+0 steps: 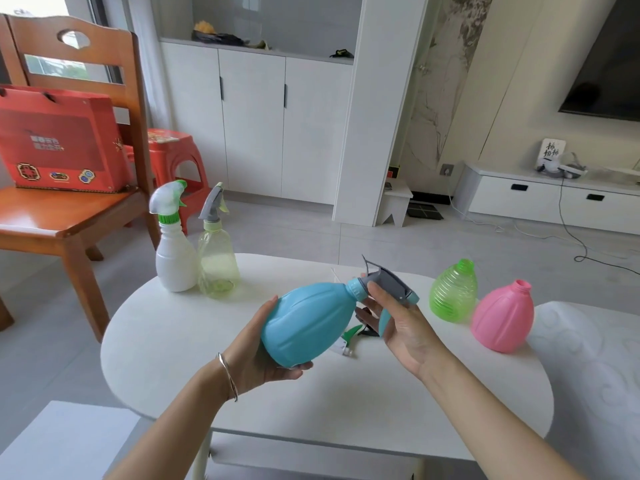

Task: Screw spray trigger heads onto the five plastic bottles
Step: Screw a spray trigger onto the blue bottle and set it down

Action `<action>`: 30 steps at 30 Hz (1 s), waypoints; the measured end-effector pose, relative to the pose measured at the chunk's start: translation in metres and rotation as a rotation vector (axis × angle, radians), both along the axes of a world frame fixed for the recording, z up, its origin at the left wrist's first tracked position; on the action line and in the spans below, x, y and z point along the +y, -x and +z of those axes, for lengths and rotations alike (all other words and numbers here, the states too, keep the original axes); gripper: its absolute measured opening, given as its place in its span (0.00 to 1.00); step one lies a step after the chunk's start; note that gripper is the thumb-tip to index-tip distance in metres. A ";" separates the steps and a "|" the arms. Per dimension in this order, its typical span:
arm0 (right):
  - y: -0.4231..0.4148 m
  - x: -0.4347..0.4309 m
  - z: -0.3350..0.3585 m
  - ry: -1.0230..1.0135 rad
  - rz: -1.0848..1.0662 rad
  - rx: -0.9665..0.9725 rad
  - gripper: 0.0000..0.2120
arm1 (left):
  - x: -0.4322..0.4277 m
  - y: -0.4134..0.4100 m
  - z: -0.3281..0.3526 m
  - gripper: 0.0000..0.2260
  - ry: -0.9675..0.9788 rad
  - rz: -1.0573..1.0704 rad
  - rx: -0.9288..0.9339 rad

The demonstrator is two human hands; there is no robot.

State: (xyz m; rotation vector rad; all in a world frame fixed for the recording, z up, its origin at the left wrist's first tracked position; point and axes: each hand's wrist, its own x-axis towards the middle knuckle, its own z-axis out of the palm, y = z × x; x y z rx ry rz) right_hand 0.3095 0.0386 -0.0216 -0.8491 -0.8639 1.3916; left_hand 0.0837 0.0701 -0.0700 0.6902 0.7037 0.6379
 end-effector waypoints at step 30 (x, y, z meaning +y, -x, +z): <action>0.002 0.014 -0.016 0.301 -0.144 0.134 0.15 | -0.001 0.005 0.003 0.36 -0.226 0.053 0.150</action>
